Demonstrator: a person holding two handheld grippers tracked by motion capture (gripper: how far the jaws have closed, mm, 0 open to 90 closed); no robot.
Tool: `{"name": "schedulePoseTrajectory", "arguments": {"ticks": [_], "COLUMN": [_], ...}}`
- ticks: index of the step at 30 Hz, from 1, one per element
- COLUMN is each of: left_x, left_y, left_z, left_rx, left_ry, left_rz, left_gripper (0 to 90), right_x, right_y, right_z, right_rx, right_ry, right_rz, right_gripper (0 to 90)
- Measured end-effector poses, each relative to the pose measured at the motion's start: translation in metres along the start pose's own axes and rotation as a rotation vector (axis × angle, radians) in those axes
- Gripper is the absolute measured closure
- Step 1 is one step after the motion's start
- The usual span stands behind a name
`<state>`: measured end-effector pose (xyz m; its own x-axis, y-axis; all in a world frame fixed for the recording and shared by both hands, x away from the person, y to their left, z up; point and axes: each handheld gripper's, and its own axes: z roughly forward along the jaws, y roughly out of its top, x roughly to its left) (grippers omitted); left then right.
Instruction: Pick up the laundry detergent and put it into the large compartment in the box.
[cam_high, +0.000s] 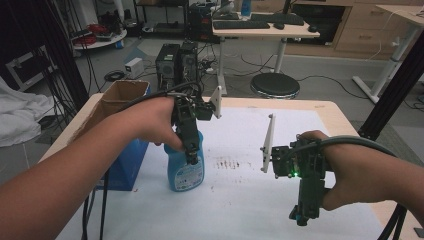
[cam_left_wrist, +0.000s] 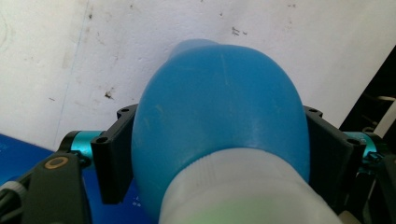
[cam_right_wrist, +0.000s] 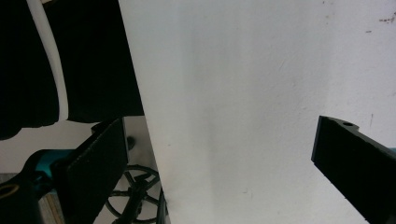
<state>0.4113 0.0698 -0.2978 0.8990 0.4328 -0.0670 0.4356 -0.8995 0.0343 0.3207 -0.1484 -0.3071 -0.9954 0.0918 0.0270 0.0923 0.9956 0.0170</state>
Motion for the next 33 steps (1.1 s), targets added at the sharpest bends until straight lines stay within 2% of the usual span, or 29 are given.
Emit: {"name": "schedulePoseTrajectory", "arguments": {"ticks": [7,9,11,12,19,26,33], "left_x": [-0.0005,-0.0007,-0.0009,-0.0009,-0.0013,-0.0017,-0.0027], "left_y": [0.0,0.0002,0.0007,0.001,0.0015,0.0015,0.0013], "left_z": [-0.0005,-0.0011,-0.0003,-0.0003,-0.0001,0.0001,0.0002], "left_rx": [-0.006,-0.01,-0.005,-0.007,-0.001,0.007,0.007], "left_ry": [0.003,-0.001,0.002,0.002,0.006,0.027,0.036], "left_rz": [0.0,0.006,0.011,0.012,0.009,0.012,0.023], "left_gripper": [23.0,29.7,29.6,30.0,32.9,38.0,38.8], "right_x": [-0.0001,0.0001,-0.0009,0.0,-0.0006,-0.0006,-0.0009], "right_y": [0.0004,0.0002,-0.0001,0.0,-0.0006,-0.0007,-0.0007], "right_z": [0.0002,0.0,0.0,-0.0001,0.0,0.0,0.0011], "right_rx": [-0.001,0.001,0.004,0.0,-0.003,-0.006,-0.005], "right_ry": [0.001,0.003,-0.005,0.0,-0.002,-0.003,0.0], "right_rz": [-0.003,-0.001,-0.012,0.001,-0.003,-0.002,-0.001], "right_gripper": [3.0,3.0,3.0,3.0,3.0,3.0,3.0]}}
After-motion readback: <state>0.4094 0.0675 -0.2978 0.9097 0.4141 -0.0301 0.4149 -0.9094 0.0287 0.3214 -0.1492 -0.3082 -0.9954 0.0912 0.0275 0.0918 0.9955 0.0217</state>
